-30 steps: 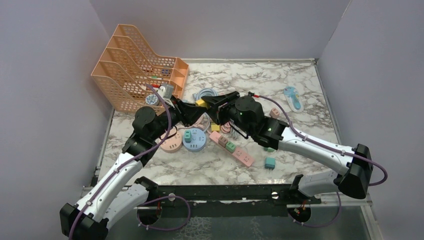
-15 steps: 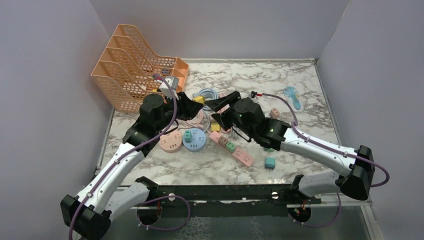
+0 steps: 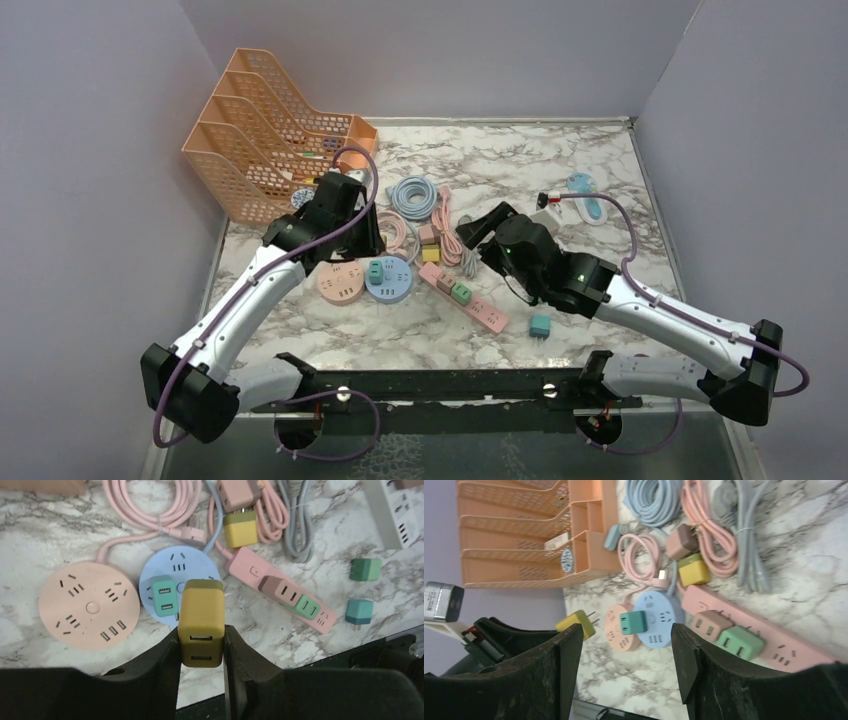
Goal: Insert the plug
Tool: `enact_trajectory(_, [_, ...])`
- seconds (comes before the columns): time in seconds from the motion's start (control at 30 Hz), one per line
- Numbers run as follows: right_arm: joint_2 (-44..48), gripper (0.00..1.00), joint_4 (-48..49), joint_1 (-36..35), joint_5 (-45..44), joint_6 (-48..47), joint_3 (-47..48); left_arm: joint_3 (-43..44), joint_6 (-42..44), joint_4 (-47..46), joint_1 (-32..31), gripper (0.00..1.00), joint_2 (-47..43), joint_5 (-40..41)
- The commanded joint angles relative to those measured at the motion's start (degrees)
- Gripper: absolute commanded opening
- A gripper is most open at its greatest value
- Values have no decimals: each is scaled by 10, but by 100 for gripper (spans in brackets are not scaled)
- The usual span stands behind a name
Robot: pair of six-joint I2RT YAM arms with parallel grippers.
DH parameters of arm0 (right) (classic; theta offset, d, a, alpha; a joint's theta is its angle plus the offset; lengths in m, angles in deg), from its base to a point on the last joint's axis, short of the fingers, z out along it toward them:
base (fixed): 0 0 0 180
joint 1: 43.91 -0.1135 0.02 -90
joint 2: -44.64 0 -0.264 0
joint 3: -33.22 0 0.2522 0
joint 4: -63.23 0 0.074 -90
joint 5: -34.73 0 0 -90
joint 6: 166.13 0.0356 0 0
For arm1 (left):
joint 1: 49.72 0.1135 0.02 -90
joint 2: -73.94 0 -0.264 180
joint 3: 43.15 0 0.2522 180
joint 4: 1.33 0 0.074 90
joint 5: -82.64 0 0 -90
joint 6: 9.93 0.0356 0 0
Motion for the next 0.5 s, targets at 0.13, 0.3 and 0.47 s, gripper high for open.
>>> enact_trajectory(0.13, [29, 64, -64, -1, -60, -83, -14, 35, -46, 76, -9, 0, 78, -22])
enact_trajectory(0.3, [31, 64, -59, -1, -80, -137, -6, 70, -69, 86, -37, 0, 127, 9])
enact_trajectory(0.47, [34, 64, -42, -1, -107, -205, -6, 101, -74, 113, -58, 0, 184, 28])
